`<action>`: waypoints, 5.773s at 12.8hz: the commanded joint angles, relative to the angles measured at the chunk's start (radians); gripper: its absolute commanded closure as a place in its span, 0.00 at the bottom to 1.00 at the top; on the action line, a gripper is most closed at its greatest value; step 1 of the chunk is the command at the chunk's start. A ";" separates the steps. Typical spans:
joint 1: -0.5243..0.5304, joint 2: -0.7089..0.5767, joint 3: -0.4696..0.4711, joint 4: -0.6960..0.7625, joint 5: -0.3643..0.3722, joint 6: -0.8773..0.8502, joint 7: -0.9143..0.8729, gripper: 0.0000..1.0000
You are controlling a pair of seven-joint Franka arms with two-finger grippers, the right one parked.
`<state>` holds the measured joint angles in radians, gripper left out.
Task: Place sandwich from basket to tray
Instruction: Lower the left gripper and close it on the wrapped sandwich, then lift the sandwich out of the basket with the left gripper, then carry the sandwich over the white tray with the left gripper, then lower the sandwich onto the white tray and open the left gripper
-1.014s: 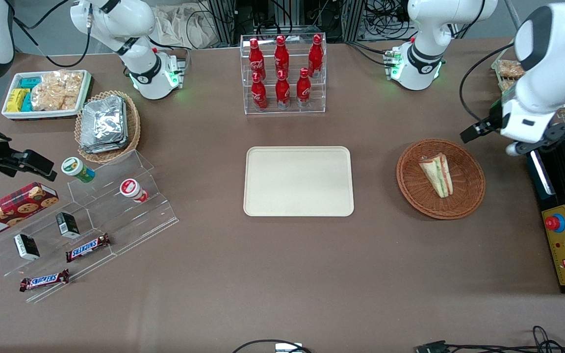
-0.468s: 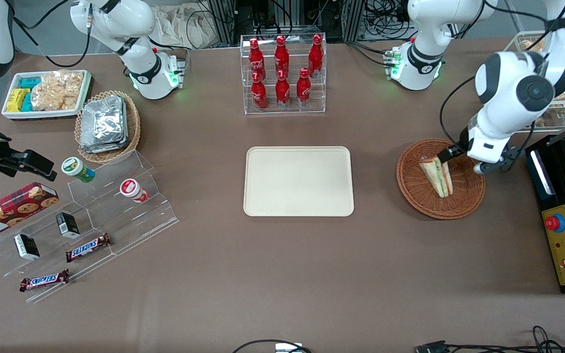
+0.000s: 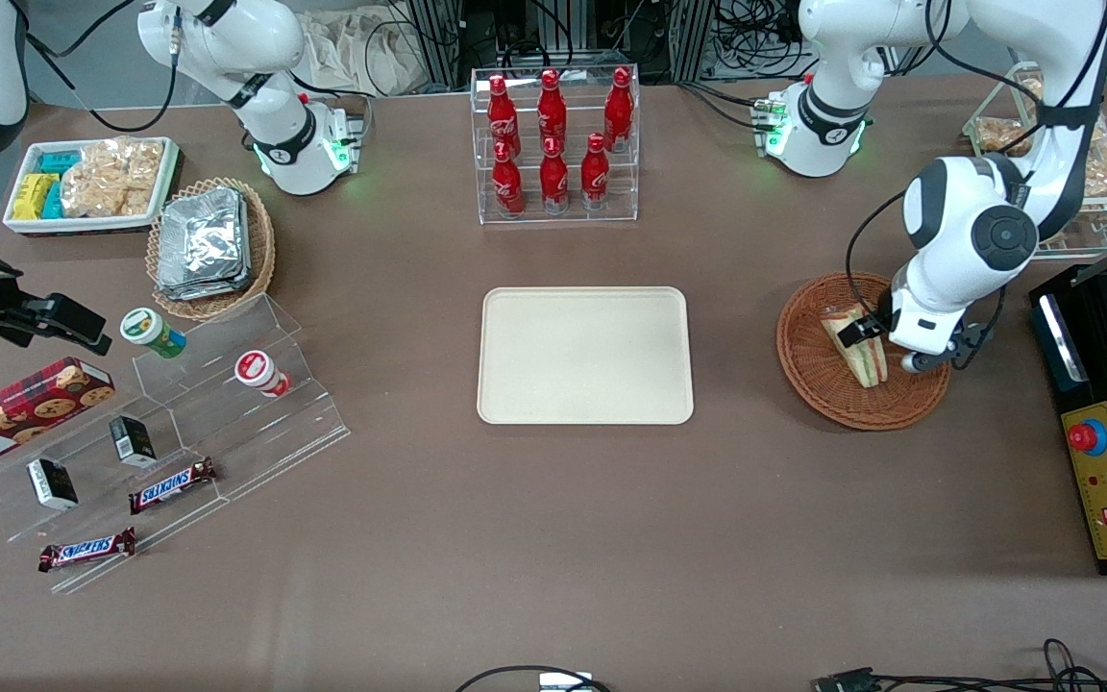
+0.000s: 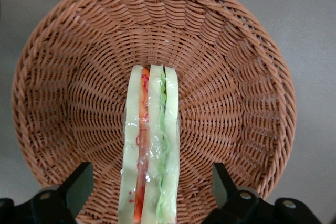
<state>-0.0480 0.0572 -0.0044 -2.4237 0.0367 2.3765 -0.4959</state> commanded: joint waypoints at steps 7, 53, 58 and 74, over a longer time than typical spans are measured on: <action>-0.001 0.062 0.000 -0.055 -0.006 0.155 -0.019 0.29; -0.204 0.208 -0.468 0.766 0.083 -0.717 0.047 0.87; -0.142 0.260 -0.467 0.562 0.075 -0.397 -0.074 0.87; -0.171 0.471 -0.436 0.482 0.158 -0.033 -0.343 0.00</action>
<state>-0.2163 0.5395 -0.4409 -1.9329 0.1701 2.3281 -0.7962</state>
